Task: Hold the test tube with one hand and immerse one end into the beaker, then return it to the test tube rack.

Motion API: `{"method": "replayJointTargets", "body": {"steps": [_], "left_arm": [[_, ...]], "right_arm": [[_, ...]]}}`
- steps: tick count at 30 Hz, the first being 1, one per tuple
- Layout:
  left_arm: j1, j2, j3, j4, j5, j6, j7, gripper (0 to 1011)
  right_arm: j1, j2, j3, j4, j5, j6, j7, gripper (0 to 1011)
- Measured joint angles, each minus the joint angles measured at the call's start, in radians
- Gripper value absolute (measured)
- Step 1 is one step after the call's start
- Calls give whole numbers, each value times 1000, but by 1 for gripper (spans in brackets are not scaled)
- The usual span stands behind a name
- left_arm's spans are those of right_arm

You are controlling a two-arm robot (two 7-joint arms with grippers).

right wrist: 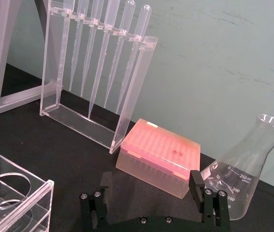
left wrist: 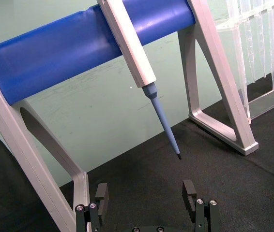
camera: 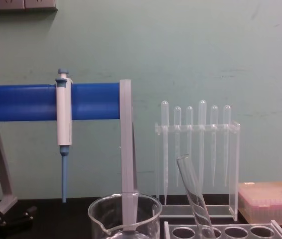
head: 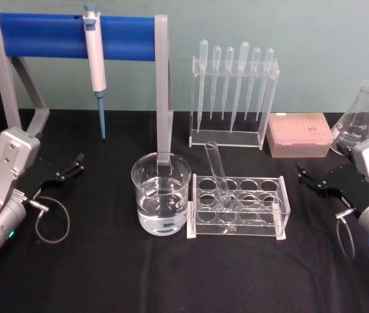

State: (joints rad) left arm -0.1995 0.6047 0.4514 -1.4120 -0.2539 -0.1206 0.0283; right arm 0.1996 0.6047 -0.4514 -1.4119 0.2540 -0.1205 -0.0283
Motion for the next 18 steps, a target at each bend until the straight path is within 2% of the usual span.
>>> {"method": "replayJointTargets", "body": {"steps": [18], "left_arm": [[0,0,0,0,0,0,0,1000]], "right_arm": [[0,0,0,0,0,0,0,1002]]}}
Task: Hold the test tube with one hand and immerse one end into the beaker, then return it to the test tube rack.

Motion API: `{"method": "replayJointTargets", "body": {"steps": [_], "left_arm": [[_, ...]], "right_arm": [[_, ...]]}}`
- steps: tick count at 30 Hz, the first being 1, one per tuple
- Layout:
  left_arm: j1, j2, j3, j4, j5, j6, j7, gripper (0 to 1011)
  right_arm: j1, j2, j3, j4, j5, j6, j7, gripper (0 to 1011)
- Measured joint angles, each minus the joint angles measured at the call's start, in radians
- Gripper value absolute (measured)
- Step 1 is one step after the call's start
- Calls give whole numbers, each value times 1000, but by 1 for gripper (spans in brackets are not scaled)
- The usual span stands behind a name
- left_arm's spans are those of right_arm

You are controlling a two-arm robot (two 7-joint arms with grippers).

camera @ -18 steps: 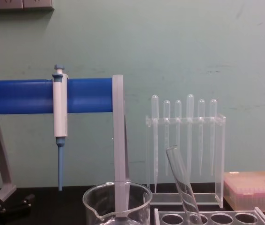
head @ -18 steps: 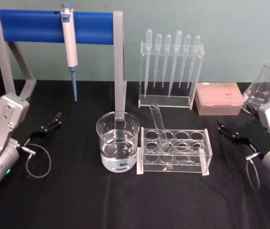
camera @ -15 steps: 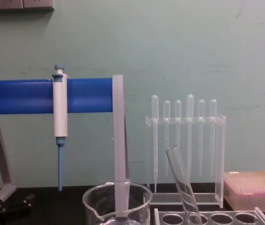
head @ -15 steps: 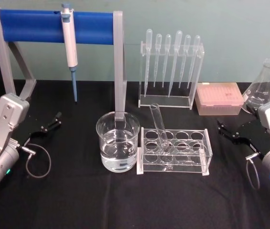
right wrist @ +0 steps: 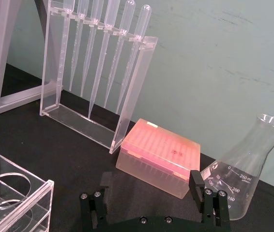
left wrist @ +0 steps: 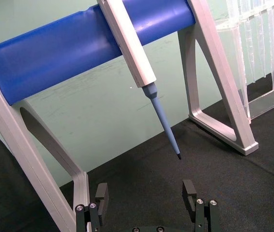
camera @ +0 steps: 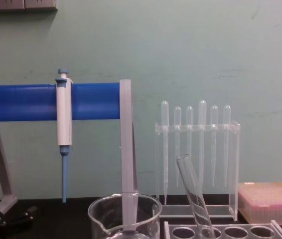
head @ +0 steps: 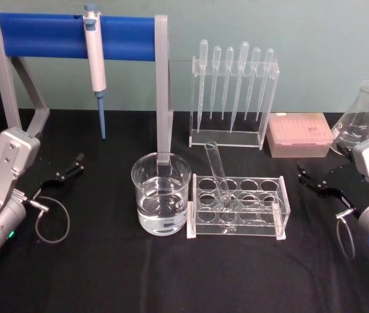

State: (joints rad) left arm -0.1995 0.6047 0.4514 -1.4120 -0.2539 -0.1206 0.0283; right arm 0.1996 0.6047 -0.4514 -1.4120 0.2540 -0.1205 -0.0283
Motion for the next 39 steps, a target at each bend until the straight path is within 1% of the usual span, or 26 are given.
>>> {"method": "replayJointTargets", "body": {"steps": [19,21,22,24,25,28,29,30,31,33,35,37,38,39], "left_arm": [[0,0,0,0,0,0,0,1000],[0,0,0,0,0,0,0,1000],[0,0,0,0,0,0,0,1000],[0,0,0,0,0,0,0,1000],[0,0,0,0,0,0,0,1000],[0,0,0,0,0,0,0,1000],[0,0,0,0,0,0,0,1000],[0,0,0,0,0,0,0,1000],[0,0,0,0,0,0,0,1000],[0,0,0,0,0,0,0,1000],[0,0,0,0,0,0,0,1000],[0,0,0,0,0,0,0,1000],[0,0,0,0,0,0,0,1000],[0,0,0,0,0,0,0,1000]], "right_arm": [[-1,0,1,-2,0,0,0,1002],[-17,6,9,-25,-2,0,-3,1002],[-38,13,17,-52,-7,2,-10,1002],[-61,23,26,-85,-11,6,-18,1002],[-91,37,36,-127,-14,13,-26,1002],[-138,59,52,-193,-15,23,-32,1002],[-167,74,61,-235,-11,32,-31,1002],[-181,82,66,-257,-7,36,-30,1002],[-207,100,73,-298,10,45,-8,1002],[-226,118,77,-334,36,56,29,1002],[-235,134,77,-366,68,70,81,1002],[-227,156,61,-405,129,108,197,1002],[-227,156,61,-405,129,108,197,1002],[-209,160,48,-414,153,131,255,1002]]}}
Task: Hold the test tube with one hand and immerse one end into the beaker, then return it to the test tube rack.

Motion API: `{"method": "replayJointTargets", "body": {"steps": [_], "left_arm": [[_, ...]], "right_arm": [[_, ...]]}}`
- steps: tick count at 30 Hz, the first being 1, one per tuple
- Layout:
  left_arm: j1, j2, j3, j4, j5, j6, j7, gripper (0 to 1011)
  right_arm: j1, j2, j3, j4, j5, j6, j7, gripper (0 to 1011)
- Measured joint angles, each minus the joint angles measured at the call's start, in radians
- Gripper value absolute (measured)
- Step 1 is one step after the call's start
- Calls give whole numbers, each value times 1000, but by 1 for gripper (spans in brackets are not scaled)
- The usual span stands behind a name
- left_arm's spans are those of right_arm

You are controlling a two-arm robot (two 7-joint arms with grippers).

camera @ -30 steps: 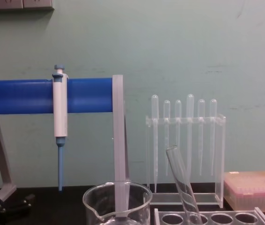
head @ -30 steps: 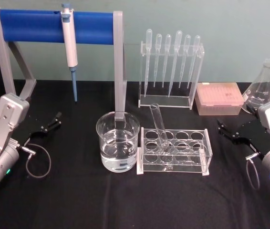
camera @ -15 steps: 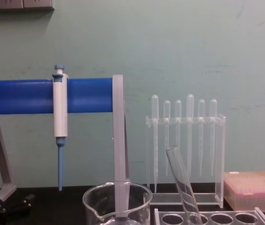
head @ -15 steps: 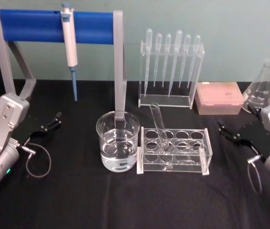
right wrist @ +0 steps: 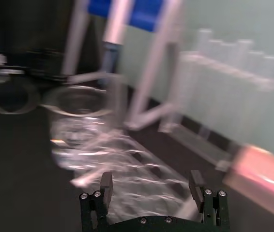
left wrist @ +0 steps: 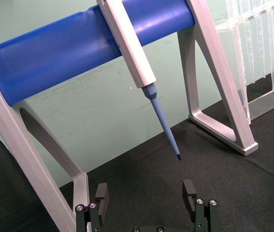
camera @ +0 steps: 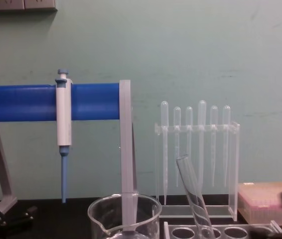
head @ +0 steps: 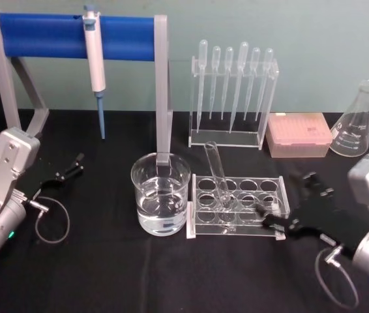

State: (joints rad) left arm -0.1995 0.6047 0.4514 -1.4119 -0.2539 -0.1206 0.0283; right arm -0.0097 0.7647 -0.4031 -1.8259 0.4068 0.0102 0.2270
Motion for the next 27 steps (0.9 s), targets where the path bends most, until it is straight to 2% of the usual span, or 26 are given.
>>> {"method": "replayJointTargets", "body": {"steps": [2,3,5,8,9,12,13,15,20,27], "left_arm": [[0,0,0,0,0,0,0,1000],[0,0,0,0,0,0,0,1000],[0,0,0,0,0,0,0,1000],[0,0,0,0,0,0,0,1000],[0,0,0,0,0,0,0,1000],[0,0,0,0,0,0,0,1000],[0,0,0,0,0,0,0,1000],[0,0,0,0,0,0,0,1000],[0,0,0,0,0,0,0,1000],[0,0,0,0,0,0,0,1000]], "right_arm": [[24,-1,-16,-3,18,25,52,1002],[55,-8,-35,0,28,50,103,1002],[106,-28,-62,20,34,85,164,1002],[159,-55,-87,48,28,117,206,1002],[191,-74,-100,70,21,133,226,1002],[245,-107,-118,110,1,158,250,1002],[245,-107,-118,110,1,158,250,1002],[288,-136,-129,140,-24,176,258,1002],[310,-158,-125,151,-49,187,258,1002],[316,-176,-111,164,-57,189,263,1002]]}}
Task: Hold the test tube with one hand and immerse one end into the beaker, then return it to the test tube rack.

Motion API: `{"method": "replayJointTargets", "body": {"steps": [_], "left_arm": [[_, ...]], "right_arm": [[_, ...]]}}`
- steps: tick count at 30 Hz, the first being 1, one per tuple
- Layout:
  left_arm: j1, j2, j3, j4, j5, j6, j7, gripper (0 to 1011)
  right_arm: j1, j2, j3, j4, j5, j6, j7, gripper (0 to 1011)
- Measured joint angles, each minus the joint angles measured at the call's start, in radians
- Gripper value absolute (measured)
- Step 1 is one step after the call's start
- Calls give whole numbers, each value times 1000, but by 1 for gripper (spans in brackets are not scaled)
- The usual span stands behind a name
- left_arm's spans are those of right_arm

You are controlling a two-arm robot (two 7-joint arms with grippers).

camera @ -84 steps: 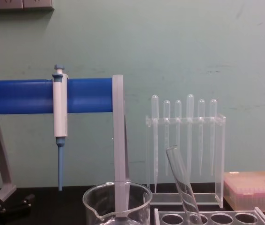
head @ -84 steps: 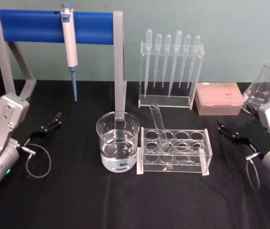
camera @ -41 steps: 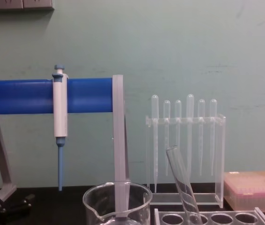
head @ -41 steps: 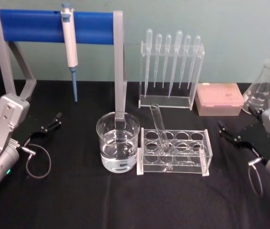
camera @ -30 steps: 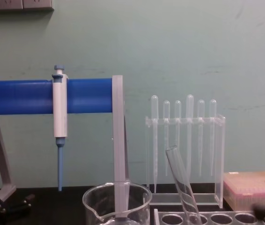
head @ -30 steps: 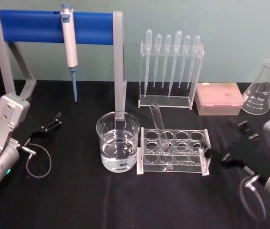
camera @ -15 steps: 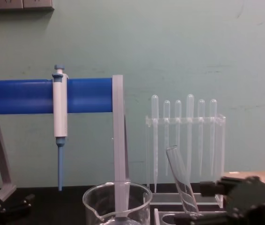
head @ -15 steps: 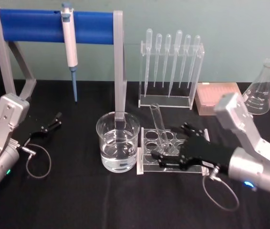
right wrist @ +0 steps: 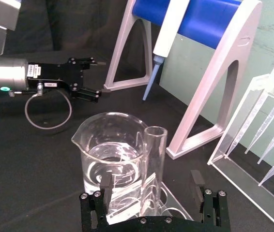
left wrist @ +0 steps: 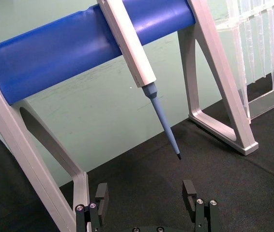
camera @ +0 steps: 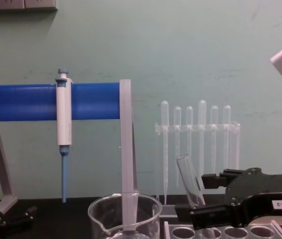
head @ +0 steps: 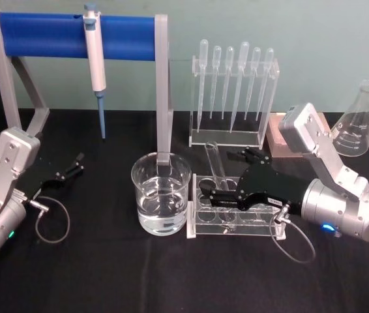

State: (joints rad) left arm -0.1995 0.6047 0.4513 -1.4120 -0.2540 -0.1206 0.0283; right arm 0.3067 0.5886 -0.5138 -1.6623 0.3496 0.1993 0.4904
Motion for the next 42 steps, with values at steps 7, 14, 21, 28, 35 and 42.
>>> {"method": "replayJointTargets", "body": {"steps": [7,14,21,28,35,42], "left_arm": [[0,0,0,0,0,0,0,1000],[0,0,0,0,0,0,0,1000],[0,0,0,0,0,0,0,1000],[0,0,0,0,0,0,0,1000],[0,0,0,0,0,0,0,1000],[0,0,0,0,0,0,0,1000]], "right_arm": [[24,-24,11,40,-4,0,11,1002],[44,-42,11,72,-8,8,23,894],[49,-48,9,74,0,18,37,682],[54,-54,1,73,8,19,47,453],[57,-57,-3,77,10,15,47,242],[46,-51,5,57,15,8,40,226]]}}
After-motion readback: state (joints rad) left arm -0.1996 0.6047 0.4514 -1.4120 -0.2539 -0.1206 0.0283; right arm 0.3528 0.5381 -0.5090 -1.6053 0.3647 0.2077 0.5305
